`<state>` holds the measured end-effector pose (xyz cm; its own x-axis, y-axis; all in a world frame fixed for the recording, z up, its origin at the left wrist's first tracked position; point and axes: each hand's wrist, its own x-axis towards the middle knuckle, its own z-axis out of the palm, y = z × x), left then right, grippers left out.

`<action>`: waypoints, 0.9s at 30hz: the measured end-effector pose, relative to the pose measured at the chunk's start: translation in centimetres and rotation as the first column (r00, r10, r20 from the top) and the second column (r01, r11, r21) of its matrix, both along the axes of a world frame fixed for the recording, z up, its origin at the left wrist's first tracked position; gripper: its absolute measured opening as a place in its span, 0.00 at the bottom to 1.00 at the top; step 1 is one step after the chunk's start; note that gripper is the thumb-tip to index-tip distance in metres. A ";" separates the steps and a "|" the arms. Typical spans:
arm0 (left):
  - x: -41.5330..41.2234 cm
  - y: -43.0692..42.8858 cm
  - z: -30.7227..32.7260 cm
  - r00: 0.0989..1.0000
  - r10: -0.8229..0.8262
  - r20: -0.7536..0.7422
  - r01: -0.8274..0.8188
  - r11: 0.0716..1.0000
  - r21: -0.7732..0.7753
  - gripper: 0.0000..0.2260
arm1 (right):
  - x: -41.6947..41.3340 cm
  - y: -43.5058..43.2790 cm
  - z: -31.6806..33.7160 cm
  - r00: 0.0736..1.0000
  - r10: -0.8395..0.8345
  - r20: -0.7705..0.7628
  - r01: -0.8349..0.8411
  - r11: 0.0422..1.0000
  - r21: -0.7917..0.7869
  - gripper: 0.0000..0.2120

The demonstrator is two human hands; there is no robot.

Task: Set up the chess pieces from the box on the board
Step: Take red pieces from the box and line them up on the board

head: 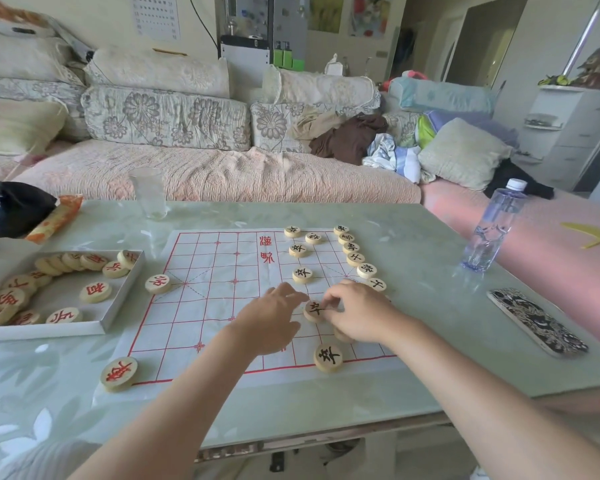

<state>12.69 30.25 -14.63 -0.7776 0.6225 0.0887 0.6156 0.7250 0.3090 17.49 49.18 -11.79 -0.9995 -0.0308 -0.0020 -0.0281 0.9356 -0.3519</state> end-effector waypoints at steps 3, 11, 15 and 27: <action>-0.7 -1.6 0.7 0.997 0.070 -0.037 -0.068 0.997 0.038 0.21 | -1.1 -2.4 0.4 1.000 0.011 -0.025 -0.013 0.996 -0.086 0.07; -3.2 -10.5 1.8 0.946 0.320 -0.053 -0.314 0.945 0.097 0.17 | -4.7 -11.1 0.7 0.993 0.096 -0.066 -0.111 0.949 -0.295 0.08; -4.1 -16.6 2.2 0.897 0.439 -0.043 -0.432 0.894 0.116 0.15 | -7.0 -17.1 0.4 0.986 0.151 -0.076 -0.168 0.919 -0.358 0.10; -4.4 -30.2 0.4 0.753 0.656 0.048 -0.658 0.752 0.033 0.18 | -12.9 -31.6 -0.3 0.944 0.321 -0.075 -0.329 0.928 -0.173 0.18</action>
